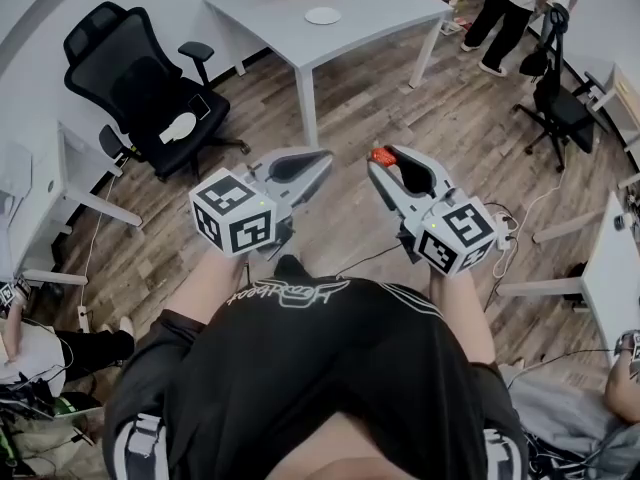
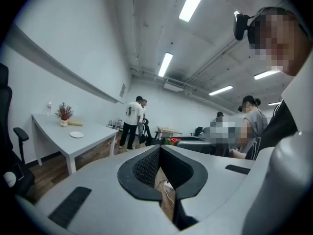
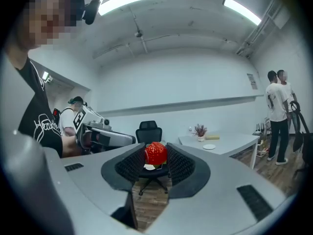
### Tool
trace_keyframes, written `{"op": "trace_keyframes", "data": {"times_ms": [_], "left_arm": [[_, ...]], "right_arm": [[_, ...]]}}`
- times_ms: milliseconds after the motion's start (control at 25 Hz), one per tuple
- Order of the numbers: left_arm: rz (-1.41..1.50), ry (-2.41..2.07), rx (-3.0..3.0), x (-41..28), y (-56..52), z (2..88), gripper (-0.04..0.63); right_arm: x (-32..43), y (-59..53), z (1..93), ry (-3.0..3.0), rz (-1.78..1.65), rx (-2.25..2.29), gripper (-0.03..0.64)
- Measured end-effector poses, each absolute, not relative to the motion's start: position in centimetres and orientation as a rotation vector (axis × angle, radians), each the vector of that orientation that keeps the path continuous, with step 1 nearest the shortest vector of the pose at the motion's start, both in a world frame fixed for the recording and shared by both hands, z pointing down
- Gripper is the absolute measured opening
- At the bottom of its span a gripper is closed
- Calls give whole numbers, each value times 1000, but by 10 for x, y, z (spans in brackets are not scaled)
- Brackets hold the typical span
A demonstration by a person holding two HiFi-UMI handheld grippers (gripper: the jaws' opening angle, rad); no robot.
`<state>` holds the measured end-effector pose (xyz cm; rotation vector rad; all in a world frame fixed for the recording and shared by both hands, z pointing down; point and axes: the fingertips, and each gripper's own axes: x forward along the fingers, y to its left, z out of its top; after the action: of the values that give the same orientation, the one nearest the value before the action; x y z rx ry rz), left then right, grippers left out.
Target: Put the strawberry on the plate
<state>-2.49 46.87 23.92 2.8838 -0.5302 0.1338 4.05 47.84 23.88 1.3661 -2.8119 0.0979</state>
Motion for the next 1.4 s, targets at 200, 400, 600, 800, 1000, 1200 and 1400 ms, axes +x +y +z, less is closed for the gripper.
{"op": "trace_keyframes", "data": {"times_ms": [200,400,600,800,1000,1200,1400], "left_arm": [[126,-531,2871,-26,470,241,8],[117,-536,2843,-29,466,248,8],[105,-523,2828,-33,448,255,8],[99,-515,2821,-34,419,266,7],[88,-509,2804,-32,371,280,7],[98,-527,2756,-35,303,297,6],[134,-564,2714,-44,206,311,8]], "right_arm": [[40,480,239,-2835,156,1365,130],[40,478,246,-2836,174,1366,130],[37,461,249,-2849,197,1354,130],[37,436,262,-2839,210,1350,130],[43,392,280,-2805,225,1365,130],[42,321,296,-2780,286,1339,130],[38,218,310,-2764,372,1309,130]]}}
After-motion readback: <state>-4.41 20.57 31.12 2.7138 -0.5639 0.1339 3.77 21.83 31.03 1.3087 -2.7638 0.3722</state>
